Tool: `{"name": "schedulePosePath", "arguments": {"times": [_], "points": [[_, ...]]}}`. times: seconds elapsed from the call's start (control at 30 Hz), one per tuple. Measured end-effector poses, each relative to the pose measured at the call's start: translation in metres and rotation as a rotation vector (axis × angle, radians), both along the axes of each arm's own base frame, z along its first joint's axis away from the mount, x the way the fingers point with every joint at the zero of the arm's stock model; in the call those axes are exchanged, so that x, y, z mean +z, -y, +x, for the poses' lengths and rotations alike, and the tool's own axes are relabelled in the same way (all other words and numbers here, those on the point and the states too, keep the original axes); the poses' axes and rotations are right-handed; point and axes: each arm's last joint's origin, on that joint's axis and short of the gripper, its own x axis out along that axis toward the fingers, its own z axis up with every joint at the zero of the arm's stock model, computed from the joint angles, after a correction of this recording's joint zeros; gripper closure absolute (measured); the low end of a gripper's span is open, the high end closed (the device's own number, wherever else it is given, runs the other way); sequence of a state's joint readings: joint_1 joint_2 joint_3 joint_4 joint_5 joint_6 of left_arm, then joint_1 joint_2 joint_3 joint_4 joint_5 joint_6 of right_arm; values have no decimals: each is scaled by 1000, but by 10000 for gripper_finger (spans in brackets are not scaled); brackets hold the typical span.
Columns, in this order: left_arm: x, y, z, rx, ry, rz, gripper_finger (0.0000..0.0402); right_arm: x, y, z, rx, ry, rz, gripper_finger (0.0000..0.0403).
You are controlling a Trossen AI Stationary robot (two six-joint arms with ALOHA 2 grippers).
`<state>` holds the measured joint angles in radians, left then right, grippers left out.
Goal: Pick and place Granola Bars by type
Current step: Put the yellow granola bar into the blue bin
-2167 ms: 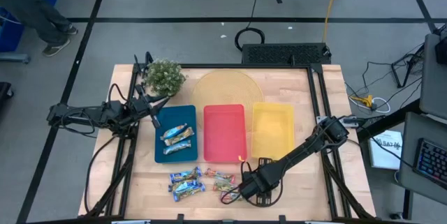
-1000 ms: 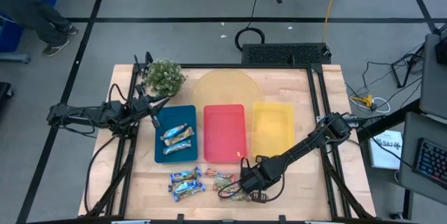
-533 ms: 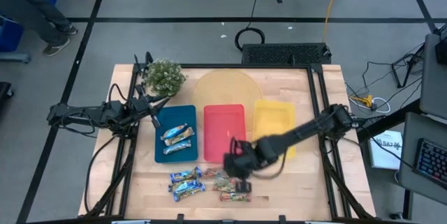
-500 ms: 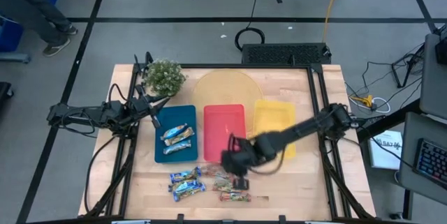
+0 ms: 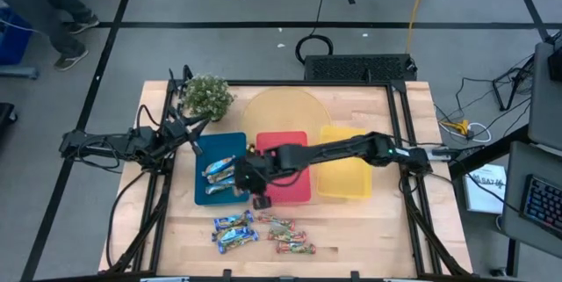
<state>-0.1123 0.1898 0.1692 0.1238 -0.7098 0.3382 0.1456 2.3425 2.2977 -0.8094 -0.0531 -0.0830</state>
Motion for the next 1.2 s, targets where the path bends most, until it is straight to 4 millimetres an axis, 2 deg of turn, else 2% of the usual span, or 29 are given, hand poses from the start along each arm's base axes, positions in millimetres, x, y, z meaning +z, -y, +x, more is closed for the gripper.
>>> {"name": "schedulePosePath", "arguments": {"times": [0.1, 0.27, 0.47, 0.57, 0.9, 1.07, 1.2], "points": [[0, 0, 0, 18, 1, -2, 339, 6, 11, 11, 5, 63, 26, 363], [1, -1, -1, 26, 9, -4, 339, 3, 24, 20, 25, 135, 21, 372], [4, -1, -1, 26, 33, 5, 339, 21, 34, 31, 22, 330, 16, 365], [4, -1, -1, 26, 33, 6, 339, 10, 40, 37, 14, 336, 10, 367], [2, -1, -1, 26, 17, 10, 339, -54, 76, 59, -61, 276, 47, 365], [2, -1, -1, 26, 17, 10, 339, -57, 90, 61, -38, 296, 79, 369], [2, -1, -1, 26, 14, 14, 339, -63, 89, 61, -36, 269, 108, 362]]}}
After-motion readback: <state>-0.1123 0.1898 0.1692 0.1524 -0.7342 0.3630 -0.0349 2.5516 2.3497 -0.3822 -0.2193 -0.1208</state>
